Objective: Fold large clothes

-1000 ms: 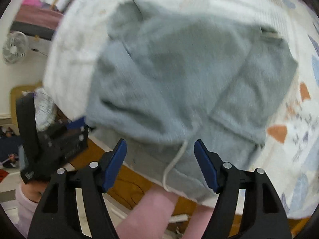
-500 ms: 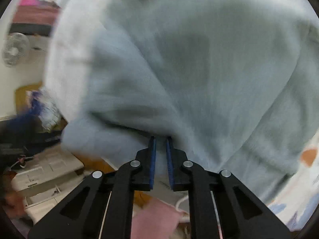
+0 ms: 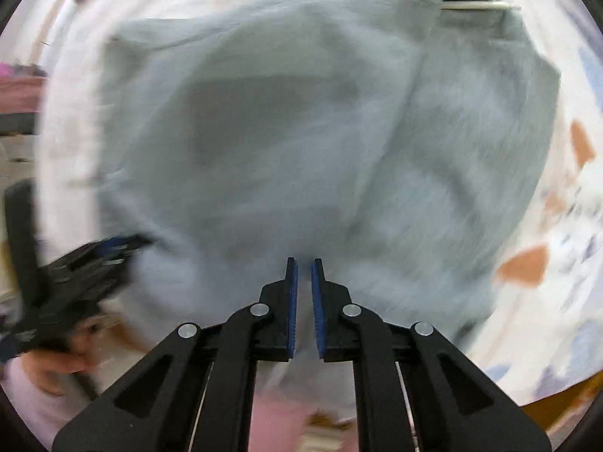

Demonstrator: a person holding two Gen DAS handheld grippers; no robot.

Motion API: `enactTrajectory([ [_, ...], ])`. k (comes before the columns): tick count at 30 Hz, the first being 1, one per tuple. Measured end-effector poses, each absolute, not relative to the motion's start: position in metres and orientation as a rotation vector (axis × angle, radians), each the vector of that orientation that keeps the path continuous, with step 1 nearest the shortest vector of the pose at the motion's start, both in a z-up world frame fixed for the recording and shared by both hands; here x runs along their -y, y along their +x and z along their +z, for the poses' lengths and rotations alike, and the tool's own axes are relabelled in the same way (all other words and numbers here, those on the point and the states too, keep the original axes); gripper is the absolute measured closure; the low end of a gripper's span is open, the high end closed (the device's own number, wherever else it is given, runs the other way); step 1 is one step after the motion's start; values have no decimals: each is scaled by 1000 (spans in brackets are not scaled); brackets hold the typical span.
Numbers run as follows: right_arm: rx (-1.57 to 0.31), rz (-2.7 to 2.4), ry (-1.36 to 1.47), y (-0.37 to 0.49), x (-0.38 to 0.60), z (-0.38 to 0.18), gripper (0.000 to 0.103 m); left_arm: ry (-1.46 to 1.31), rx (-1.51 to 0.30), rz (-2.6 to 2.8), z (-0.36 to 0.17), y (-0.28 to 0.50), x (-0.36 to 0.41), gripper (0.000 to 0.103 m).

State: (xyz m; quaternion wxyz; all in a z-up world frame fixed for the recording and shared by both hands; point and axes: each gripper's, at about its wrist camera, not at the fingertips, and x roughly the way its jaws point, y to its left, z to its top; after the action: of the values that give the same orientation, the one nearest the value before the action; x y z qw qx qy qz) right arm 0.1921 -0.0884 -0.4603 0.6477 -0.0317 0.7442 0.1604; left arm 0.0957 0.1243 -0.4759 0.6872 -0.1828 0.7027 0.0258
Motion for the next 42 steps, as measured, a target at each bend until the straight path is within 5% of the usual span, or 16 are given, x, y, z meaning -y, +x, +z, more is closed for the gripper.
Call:
enactTrajectory([
  [4, -1771, 303, 155, 200, 108, -467, 95, -454, -1601, 32, -464, 97, -134, 79],
  [11, -1624, 420, 275, 256, 99, -400, 95, -353, -1521, -44, -410, 144, -114, 83],
  [18, -1656, 380, 214, 293, 71, -480, 102, -367, -1549, -4, -478, 206, -105, 83],
  [23, -1707, 371, 390, 291, 99, -478, 103, -391, -1591, -29, -468, 205, -116, 83],
  [26, -1734, 351, 385, 283, 113, -461, 88, -349, -1628, -44, -452, 192, -119, 84],
  [27, -1729, 343, 385, 282, 121, -453, 64, -338, -1628, -49, -443, 187, -120, 84],
  [29, -1681, 333, 380, 283, 131, -437, 37, -328, -1619, -41, -425, 180, -125, 75],
  [31, -1641, 334, 359, 286, 138, -422, 35, -310, -1606, -21, -411, 177, -127, 47],
  [42, -1615, 206, 286, 316, 174, -419, 25, -270, -1507, 70, -392, 204, -173, 34],
])
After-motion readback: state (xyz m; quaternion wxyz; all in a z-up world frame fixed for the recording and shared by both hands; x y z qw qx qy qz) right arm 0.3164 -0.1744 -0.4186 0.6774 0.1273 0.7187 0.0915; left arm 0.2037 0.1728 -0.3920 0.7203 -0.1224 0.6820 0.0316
